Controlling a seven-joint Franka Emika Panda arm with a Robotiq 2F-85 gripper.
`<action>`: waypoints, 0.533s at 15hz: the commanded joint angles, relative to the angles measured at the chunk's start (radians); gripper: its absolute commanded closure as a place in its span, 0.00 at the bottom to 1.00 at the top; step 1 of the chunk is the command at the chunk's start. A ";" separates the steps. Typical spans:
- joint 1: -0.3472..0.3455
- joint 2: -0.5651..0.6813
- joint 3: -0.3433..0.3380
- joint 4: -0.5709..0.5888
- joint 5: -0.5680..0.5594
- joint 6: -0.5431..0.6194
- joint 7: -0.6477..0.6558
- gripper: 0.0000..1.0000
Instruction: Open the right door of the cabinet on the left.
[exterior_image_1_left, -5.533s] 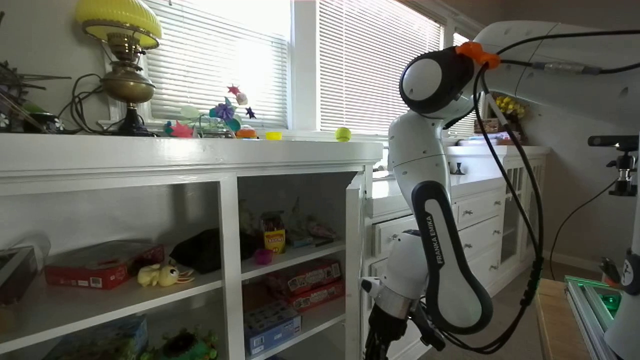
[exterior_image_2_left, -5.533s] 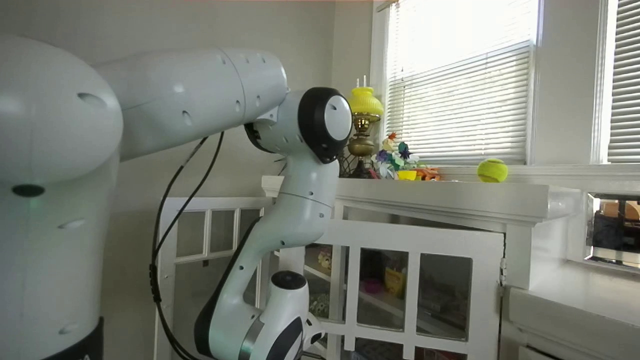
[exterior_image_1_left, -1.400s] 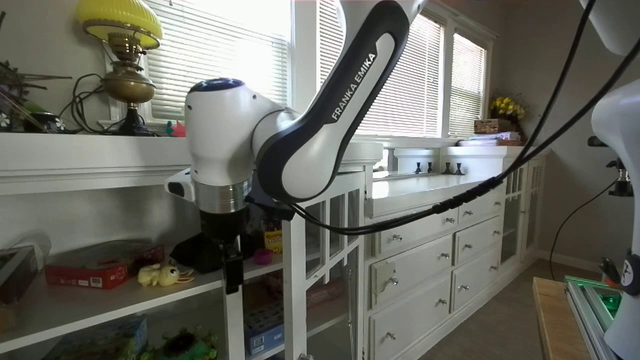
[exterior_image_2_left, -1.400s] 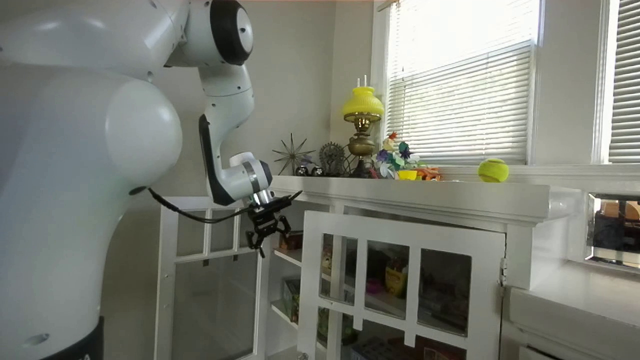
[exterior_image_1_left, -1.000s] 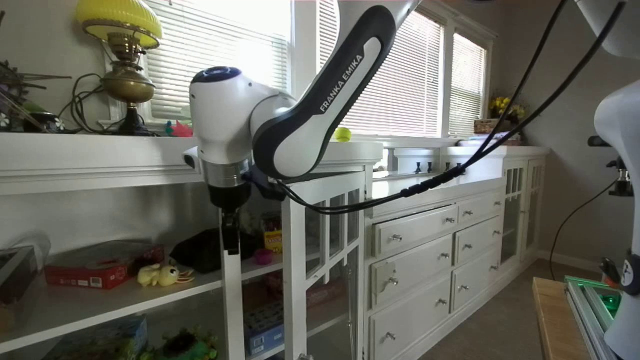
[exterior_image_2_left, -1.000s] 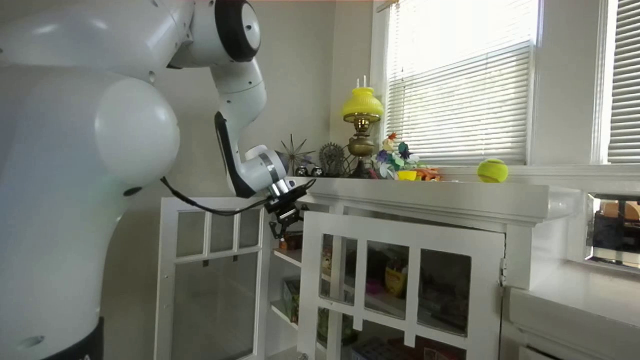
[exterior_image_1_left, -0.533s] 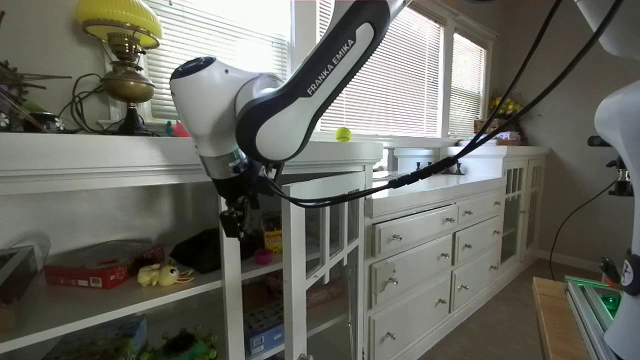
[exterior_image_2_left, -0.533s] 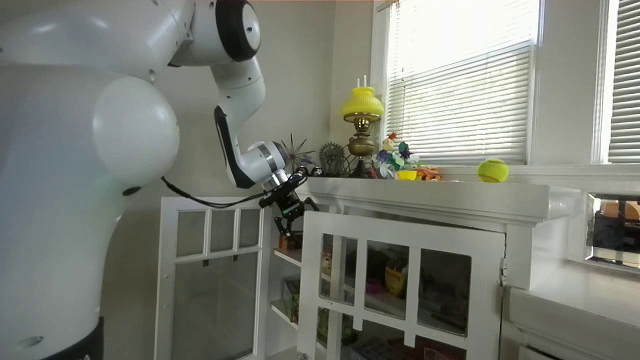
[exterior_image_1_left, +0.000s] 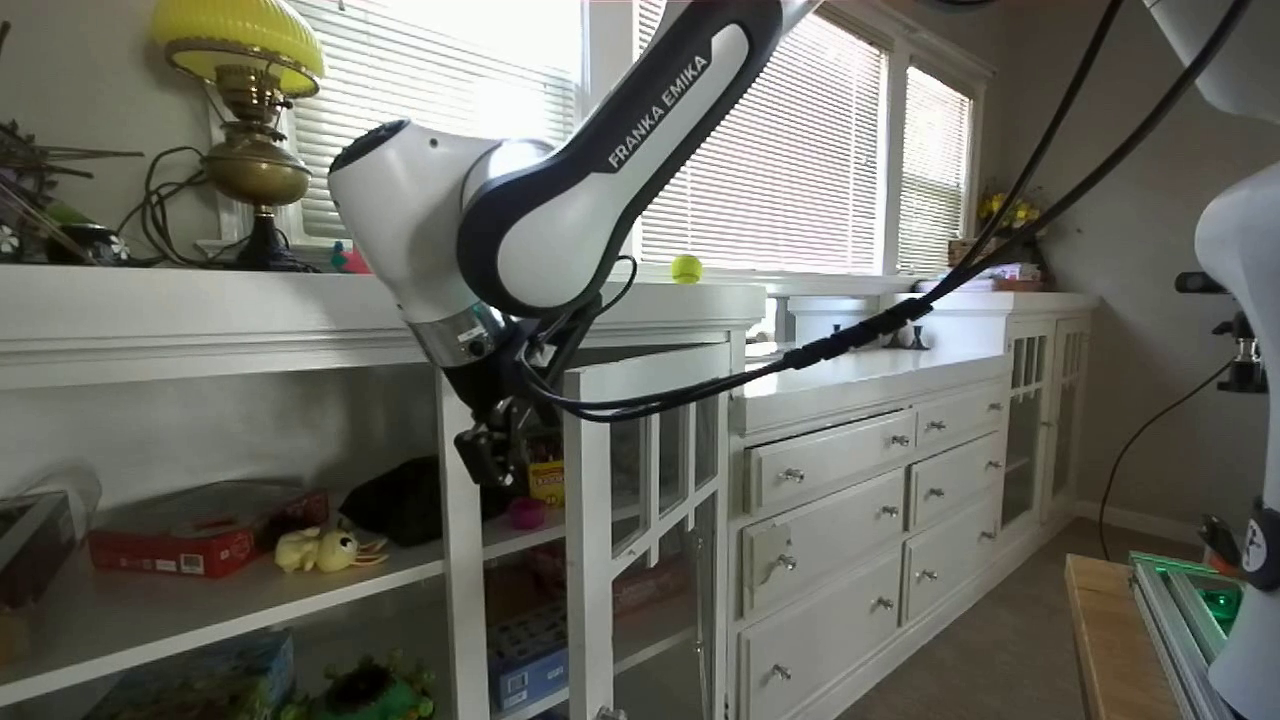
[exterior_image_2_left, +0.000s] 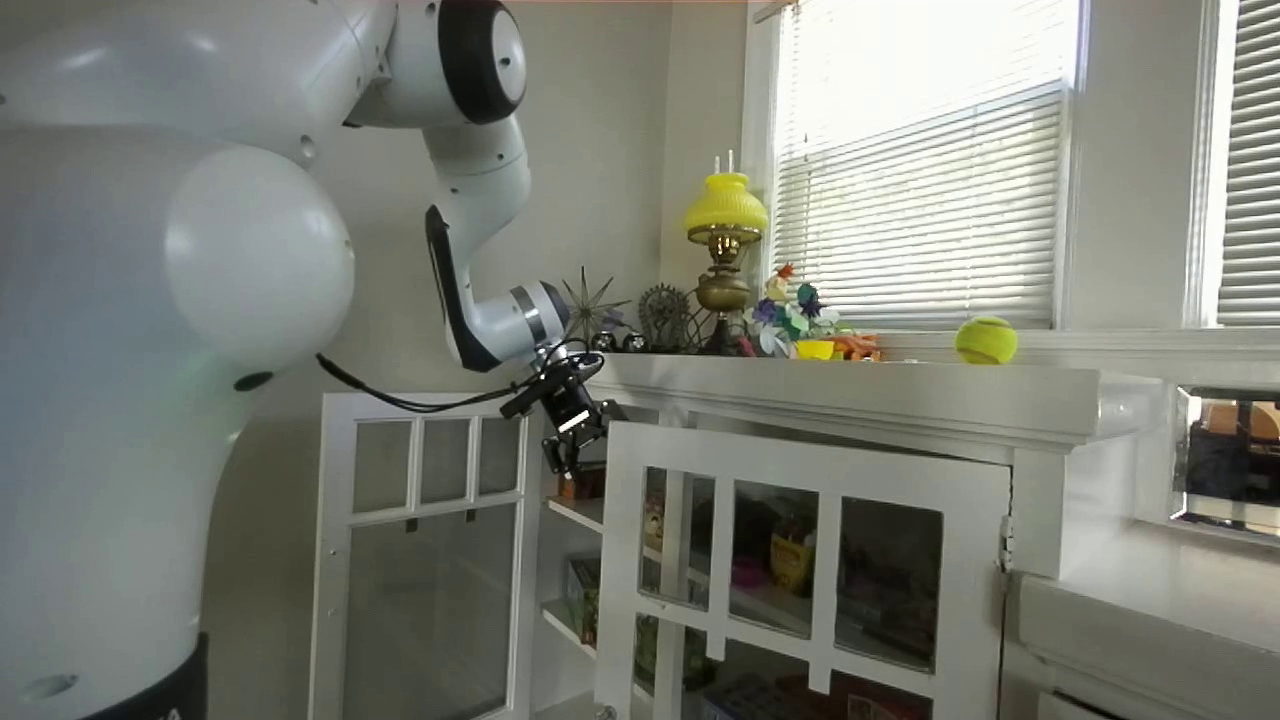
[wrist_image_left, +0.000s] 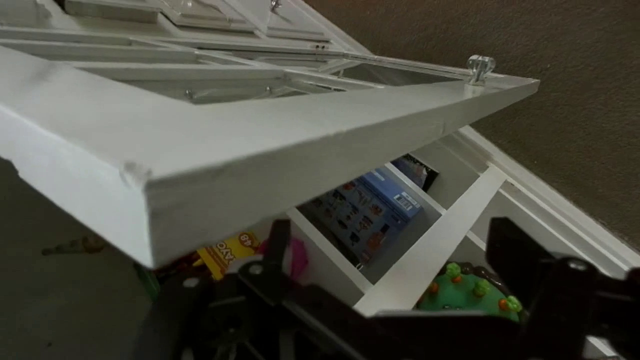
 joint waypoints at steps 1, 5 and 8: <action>-0.034 -0.038 0.035 -0.049 0.052 -0.025 0.045 0.00; -0.048 -0.052 0.047 -0.098 0.088 -0.013 0.082 0.00; -0.051 -0.072 0.052 -0.150 0.118 -0.011 0.114 0.00</action>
